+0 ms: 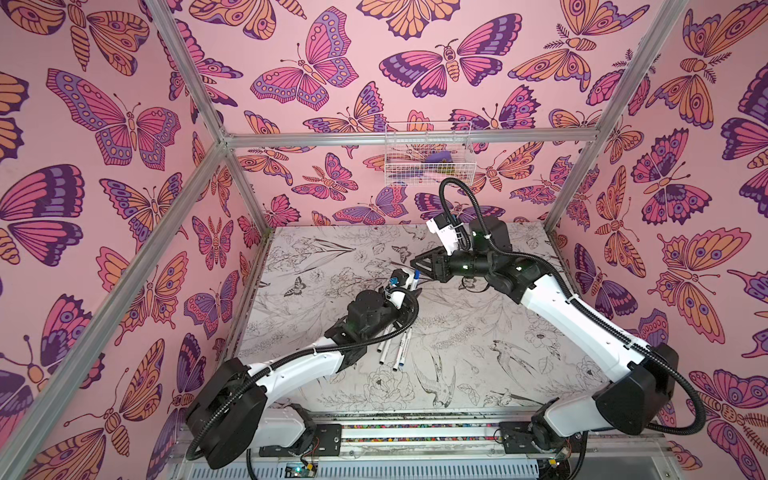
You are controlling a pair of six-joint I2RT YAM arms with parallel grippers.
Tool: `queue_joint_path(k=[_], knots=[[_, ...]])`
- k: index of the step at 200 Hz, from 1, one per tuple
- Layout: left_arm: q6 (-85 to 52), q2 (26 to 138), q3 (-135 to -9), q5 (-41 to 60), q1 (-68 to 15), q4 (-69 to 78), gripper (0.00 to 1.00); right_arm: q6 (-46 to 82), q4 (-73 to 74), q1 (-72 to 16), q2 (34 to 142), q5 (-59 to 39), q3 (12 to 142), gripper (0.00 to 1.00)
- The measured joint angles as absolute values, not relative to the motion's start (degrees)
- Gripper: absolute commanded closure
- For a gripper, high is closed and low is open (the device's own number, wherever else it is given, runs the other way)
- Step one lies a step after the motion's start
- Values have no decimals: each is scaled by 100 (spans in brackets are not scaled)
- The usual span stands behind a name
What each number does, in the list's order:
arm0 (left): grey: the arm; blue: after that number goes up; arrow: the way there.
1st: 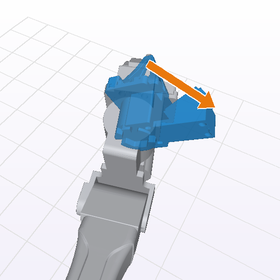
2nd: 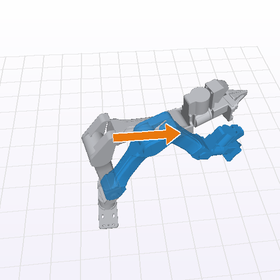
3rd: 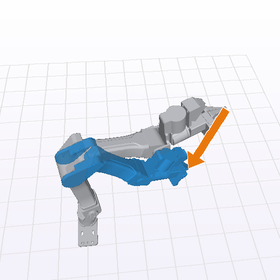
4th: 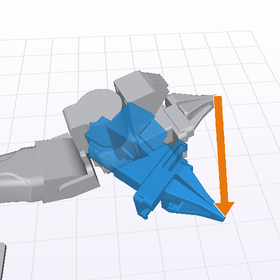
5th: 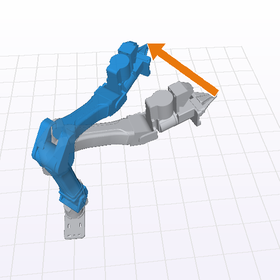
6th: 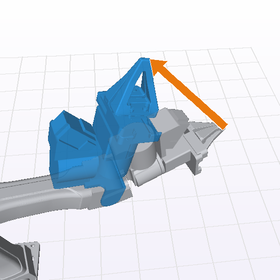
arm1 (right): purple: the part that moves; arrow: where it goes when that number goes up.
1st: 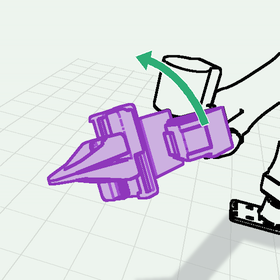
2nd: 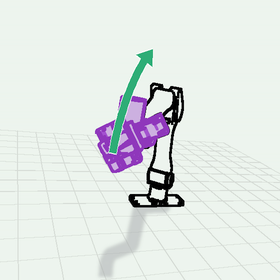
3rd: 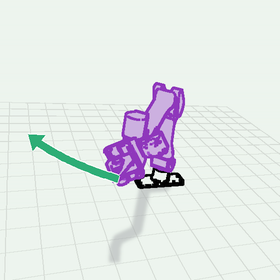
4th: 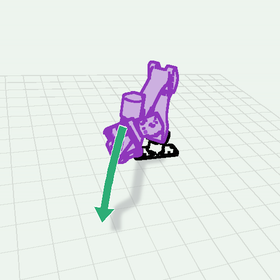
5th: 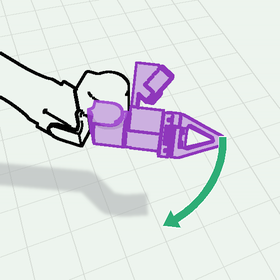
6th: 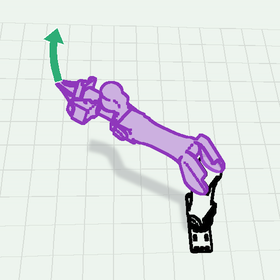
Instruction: Insert the pens into the pen caps
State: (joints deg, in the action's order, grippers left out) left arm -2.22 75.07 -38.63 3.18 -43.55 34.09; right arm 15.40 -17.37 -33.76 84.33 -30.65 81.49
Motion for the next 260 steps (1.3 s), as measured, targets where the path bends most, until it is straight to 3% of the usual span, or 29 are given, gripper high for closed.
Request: queue_joint_path(k=[86,176,260], knots=[[-226,7505,-3863,316,-4355,3378,100,1605,-1732,-3433,8431,-3131,8136,84],[-283,7463,-3953,336,-4386,2998,100,1837,-792,-3433,8097,-2995,7236,90],[598,7463,-4506,19,-4342,2512,100,1420,-1389,-3374,8379,-3109,8016,97]])
